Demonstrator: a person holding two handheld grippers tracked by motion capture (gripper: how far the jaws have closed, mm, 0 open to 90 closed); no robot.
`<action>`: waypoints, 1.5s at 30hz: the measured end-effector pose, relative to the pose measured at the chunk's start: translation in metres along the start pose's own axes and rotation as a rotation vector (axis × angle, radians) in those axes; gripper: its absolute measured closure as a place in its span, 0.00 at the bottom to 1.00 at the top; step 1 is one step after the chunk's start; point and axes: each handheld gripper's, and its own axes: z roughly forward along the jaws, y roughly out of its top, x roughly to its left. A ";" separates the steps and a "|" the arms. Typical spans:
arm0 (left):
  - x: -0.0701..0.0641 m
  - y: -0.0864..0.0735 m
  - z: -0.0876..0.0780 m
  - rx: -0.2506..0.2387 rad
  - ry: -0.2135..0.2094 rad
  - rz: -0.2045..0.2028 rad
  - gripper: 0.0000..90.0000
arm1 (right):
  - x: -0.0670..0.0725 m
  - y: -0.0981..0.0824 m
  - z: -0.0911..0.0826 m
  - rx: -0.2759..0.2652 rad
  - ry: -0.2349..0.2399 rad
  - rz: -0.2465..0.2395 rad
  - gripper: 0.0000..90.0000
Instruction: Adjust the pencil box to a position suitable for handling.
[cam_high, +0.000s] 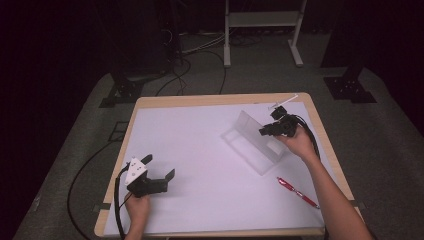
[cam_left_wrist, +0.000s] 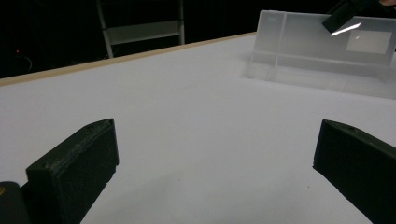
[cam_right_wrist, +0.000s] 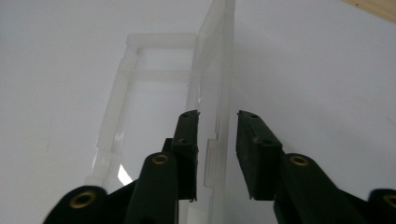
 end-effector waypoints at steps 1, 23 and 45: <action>0.000 0.000 0.000 -0.001 0.001 0.000 0.00 | 0.000 0.000 0.001 0.003 0.004 0.003 0.82; 0.000 0.000 0.000 0.000 0.001 0.002 0.00 | 0.000 0.009 -0.006 -0.052 0.184 0.064 0.90; 0.000 0.000 0.000 -0.002 -0.002 0.000 0.00 | 0.037 0.021 0.006 -0.026 0.371 -0.018 0.90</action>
